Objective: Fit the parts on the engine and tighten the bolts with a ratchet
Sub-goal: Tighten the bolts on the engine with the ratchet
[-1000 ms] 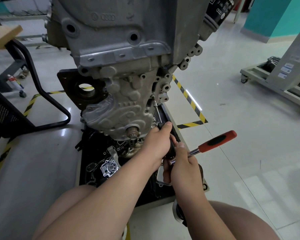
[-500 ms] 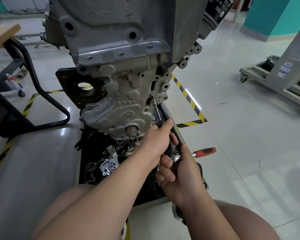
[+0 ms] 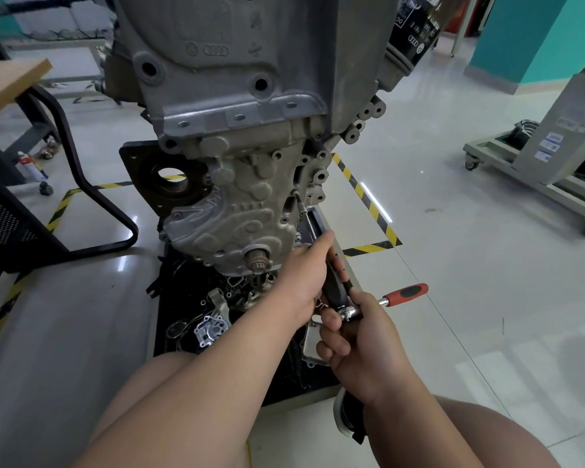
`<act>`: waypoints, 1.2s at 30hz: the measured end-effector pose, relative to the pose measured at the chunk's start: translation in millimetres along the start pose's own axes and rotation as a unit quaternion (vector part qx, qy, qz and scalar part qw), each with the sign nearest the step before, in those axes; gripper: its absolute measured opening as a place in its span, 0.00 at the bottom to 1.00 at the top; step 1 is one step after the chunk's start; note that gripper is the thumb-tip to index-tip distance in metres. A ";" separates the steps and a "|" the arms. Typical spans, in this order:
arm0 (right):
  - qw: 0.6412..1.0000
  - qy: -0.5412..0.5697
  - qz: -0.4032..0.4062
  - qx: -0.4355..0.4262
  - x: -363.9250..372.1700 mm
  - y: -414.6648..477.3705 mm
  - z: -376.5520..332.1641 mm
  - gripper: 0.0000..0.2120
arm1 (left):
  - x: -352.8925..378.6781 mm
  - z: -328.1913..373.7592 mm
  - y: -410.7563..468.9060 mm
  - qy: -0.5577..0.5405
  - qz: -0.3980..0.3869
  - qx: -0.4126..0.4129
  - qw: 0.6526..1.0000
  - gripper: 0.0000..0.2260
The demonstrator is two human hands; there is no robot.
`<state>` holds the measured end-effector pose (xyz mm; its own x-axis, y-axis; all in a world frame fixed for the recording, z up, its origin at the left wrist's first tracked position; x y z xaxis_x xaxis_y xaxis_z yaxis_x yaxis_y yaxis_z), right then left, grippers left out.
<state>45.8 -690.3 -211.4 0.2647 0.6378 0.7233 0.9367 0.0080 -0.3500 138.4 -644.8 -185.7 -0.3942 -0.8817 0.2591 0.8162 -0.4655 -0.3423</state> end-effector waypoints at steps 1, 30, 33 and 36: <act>1.000 -0.010 0.000 0.002 -2.6 -2.0 -1.3 0.14 | 0.9 1.5 -1.1 -0.006 -0.002 -0.002 1.000 0.19; 0.351 -0.800 -0.316 -0.370 342.2 -92.2 113.6 0.18 | -279.4 164.5 -309.6 -0.312 0.273 0.251 0.875 0.19; 0.351 -0.774 -0.357 -0.389 381.3 -91.7 136.0 0.13 | -313.1 171.6 -333.6 -0.303 0.296 0.244 0.873 0.18; 0.311 -0.767 -0.359 -0.432 405.3 -94.7 150.6 0.19 | -344.4 182.9 -350.7 -0.317 0.312 0.248 0.861 0.18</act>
<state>29.9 -316.6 25.2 0.1167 0.3329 -0.9357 0.5166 0.7843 0.3435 65.2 -163.8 10.2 0.3671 -0.6557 0.6597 0.9275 0.3119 -0.2061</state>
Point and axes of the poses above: each hand's wrist, its own y-axis towards the middle knuckle, its own x-axis out of the palm, z = x × y, the point moved 5 cm from there along y, towards the middle knuckle, and after that the axes turned 8 degrees about -z, right-handed, at the moved point
